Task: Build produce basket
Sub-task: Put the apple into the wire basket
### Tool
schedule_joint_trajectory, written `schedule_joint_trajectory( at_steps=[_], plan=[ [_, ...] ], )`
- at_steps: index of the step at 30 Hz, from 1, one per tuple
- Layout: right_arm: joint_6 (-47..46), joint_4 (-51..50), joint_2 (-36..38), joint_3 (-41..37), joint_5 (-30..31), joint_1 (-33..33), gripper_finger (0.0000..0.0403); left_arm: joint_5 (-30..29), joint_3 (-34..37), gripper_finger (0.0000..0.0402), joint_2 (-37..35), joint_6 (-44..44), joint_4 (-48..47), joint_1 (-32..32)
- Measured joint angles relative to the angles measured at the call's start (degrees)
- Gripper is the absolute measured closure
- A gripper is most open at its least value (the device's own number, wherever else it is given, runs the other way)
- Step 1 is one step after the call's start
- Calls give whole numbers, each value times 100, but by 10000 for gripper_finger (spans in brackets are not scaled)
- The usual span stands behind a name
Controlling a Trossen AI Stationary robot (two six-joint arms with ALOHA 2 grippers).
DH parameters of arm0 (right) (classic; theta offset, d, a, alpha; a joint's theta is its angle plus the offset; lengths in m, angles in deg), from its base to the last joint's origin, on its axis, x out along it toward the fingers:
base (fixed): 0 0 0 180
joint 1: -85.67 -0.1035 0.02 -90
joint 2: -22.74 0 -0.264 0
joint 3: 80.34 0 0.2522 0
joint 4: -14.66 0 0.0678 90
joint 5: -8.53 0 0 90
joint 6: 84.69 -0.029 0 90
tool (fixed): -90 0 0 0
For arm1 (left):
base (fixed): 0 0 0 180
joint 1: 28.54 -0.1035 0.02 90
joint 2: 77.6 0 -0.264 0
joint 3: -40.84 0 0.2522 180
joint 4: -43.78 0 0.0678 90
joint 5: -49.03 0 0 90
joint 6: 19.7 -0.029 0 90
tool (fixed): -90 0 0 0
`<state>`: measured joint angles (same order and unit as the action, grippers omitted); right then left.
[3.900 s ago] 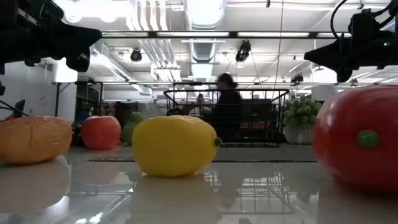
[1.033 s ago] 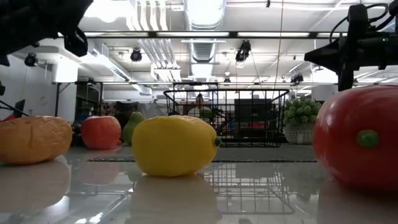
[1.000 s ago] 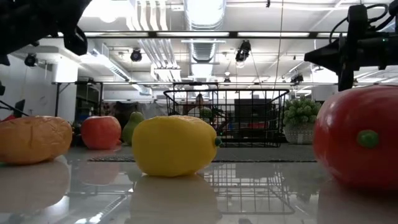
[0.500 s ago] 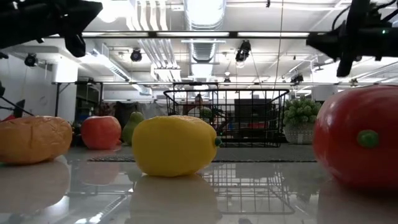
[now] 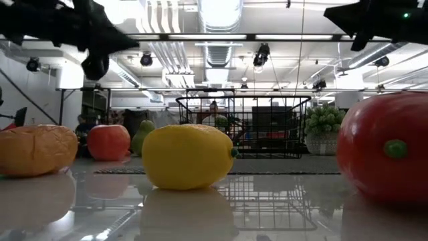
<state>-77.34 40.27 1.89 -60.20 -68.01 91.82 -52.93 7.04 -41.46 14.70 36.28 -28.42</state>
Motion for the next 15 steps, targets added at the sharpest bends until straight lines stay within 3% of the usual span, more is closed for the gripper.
schedule_joint_trajectory(
  at_steps=[3,8,15],
  plan=[
    [185,-9,-146,137,2,0,385,166,-645,402,420,333,-1846,0],
    [336,-287,-215,288,0,0,385,565,-1548,402,1226,400,-4089,0],
    [413,-370,-220,209,2,0,385,748,-2202,390,2158,-402,-4927,0]
  ],
)
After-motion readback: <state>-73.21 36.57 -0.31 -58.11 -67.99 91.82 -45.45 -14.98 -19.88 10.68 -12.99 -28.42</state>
